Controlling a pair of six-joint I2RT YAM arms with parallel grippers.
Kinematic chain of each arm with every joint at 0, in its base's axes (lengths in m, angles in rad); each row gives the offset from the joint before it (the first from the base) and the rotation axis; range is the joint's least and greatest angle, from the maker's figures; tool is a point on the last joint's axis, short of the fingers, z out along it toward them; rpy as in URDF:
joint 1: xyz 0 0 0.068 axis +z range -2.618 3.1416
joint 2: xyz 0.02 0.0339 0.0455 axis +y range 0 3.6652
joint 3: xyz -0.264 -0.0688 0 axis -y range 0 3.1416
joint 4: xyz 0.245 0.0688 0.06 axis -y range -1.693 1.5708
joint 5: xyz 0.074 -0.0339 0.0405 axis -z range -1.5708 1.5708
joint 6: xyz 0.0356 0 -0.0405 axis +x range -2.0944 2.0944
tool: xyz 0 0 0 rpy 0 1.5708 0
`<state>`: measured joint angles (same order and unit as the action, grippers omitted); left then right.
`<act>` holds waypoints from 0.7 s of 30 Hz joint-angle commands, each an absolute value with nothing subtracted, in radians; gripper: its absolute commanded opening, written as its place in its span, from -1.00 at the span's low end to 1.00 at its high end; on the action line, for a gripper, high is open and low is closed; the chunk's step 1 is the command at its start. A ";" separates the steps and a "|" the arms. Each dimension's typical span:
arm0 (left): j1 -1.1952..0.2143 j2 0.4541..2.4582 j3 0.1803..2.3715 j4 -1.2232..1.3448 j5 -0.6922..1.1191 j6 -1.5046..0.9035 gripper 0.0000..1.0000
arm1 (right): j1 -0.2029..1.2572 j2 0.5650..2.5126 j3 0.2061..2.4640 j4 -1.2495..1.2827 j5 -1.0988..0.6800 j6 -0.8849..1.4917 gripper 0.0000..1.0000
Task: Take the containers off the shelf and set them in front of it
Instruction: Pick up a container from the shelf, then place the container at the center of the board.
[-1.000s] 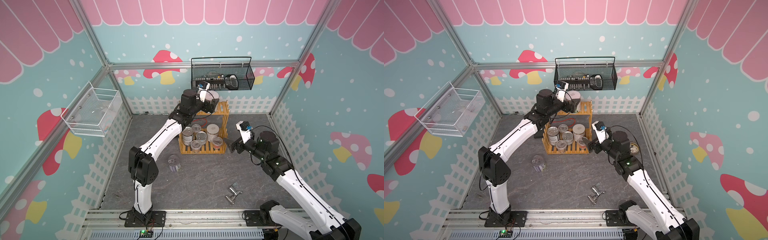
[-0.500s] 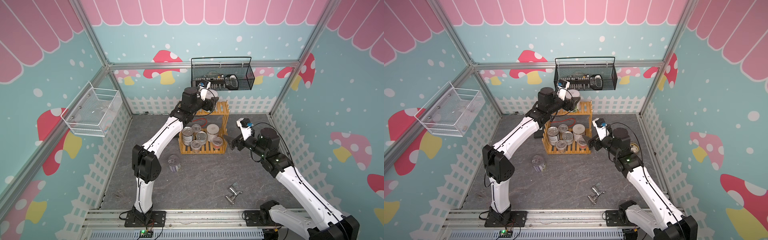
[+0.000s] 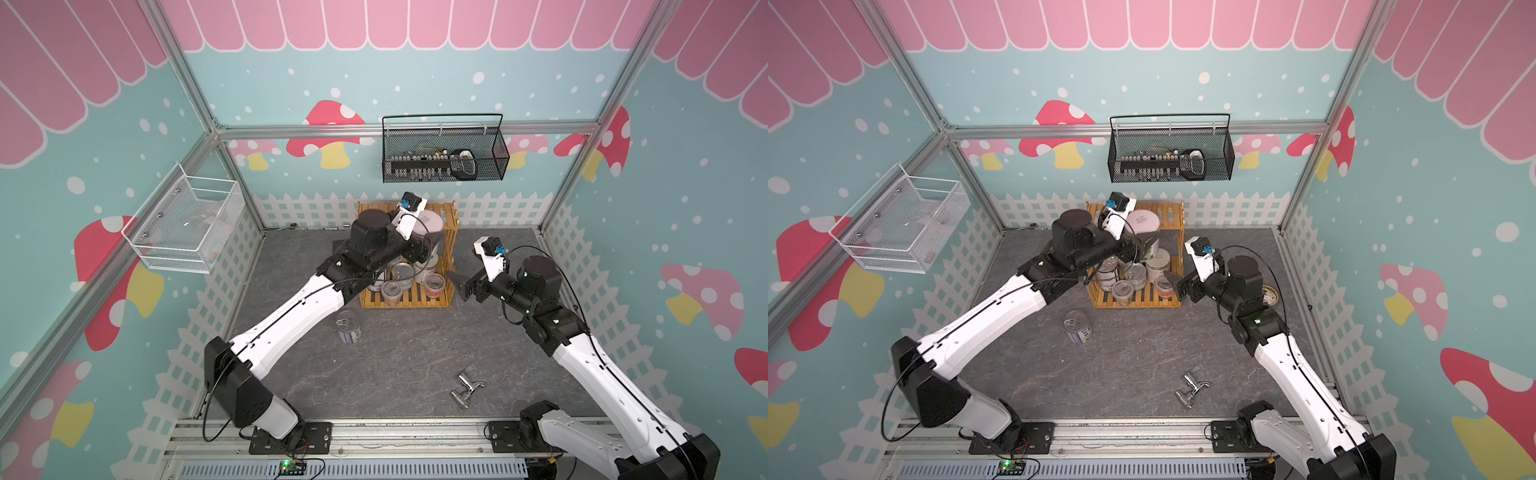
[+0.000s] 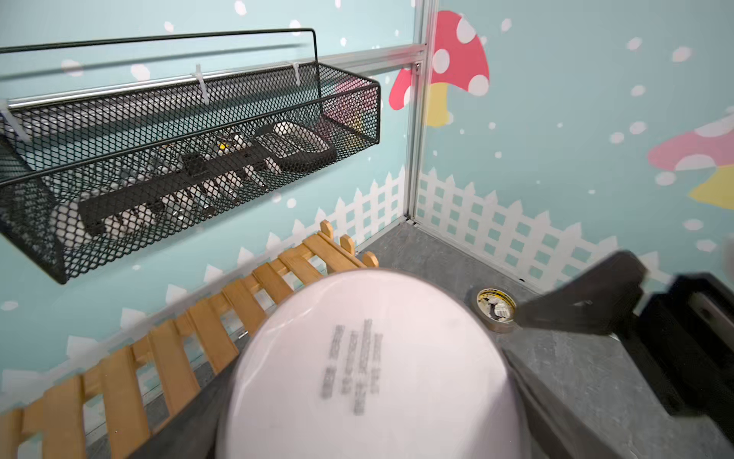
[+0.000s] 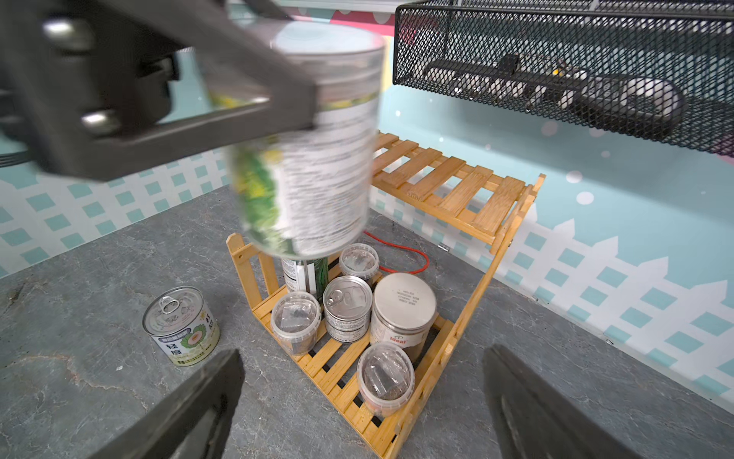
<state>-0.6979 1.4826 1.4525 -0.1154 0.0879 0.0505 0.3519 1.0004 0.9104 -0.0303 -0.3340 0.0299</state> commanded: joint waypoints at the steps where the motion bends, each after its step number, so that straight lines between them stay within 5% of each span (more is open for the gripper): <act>1: -0.725 1.356 1.259 -0.027 -0.001 -0.013 0.46 | 0.342 0.968 0.896 -0.018 -0.344 0.025 0.97; 11: -0.887 1.134 0.765 0.131 -0.289 -0.193 0.43 | 0.341 0.952 0.835 0.051 -0.467 0.039 0.97; 21: -0.904 1.264 0.539 0.433 -0.430 -0.306 0.42 | 0.342 0.987 0.747 0.143 -0.500 0.071 0.97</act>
<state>-0.8997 1.2377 0.5556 0.2527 -0.3489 -0.2592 0.3458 0.9852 0.7689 0.0853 -0.4805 0.0521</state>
